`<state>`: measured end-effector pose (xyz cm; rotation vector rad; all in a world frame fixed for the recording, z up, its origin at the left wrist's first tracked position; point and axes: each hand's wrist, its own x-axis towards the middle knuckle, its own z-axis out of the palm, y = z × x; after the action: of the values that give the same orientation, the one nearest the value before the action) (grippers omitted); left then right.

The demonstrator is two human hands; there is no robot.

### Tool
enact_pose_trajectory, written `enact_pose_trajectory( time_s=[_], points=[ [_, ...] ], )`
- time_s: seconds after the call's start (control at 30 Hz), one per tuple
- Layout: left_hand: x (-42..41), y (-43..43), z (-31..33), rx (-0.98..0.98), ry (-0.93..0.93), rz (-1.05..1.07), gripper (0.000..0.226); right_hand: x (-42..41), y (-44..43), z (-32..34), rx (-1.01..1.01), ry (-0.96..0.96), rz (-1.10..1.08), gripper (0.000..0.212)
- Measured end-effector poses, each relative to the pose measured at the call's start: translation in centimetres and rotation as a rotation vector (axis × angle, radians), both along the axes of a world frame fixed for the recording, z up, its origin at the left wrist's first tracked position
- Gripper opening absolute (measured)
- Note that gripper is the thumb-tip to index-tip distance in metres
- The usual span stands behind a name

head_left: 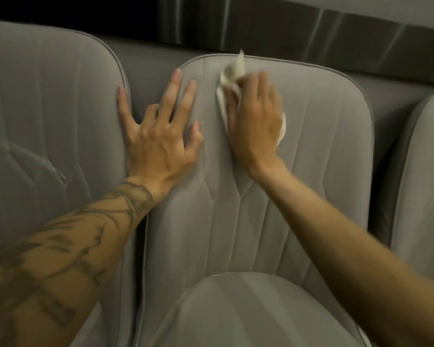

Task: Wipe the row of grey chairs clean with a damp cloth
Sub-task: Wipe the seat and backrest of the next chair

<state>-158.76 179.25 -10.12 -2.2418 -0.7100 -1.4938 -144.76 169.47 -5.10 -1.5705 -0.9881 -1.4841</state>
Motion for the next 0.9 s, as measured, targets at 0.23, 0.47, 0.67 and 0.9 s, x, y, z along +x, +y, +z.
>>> enact_pose_trajectory(
  time_s=[0.23, 0.47, 0.67, 0.9],
  points=[
    [-0.2, -0.2, 0.2, -0.013, 0.012, 0.002, 0.061, -4.0, -7.4, -24.3, -0.589, -0.053, 0.184, 0.020],
    [0.0, 0.1, 0.0, -0.010, -0.008, 0.009, 0.061, -2.2, -2.9, -15.3, -0.161, 0.116, 0.141, 0.021],
    [-0.1, -0.1, 0.1, -0.019, 0.009, 0.013, 0.061, -6.0, -6.2, -25.8, -0.382, 0.244, 0.233, 0.019],
    [-0.1, 0.0, 0.2, -0.030, 0.010, 0.008, 0.061, -5.2, -2.8, -19.7, -0.130, 0.346, 0.207, 0.022]
  ],
)
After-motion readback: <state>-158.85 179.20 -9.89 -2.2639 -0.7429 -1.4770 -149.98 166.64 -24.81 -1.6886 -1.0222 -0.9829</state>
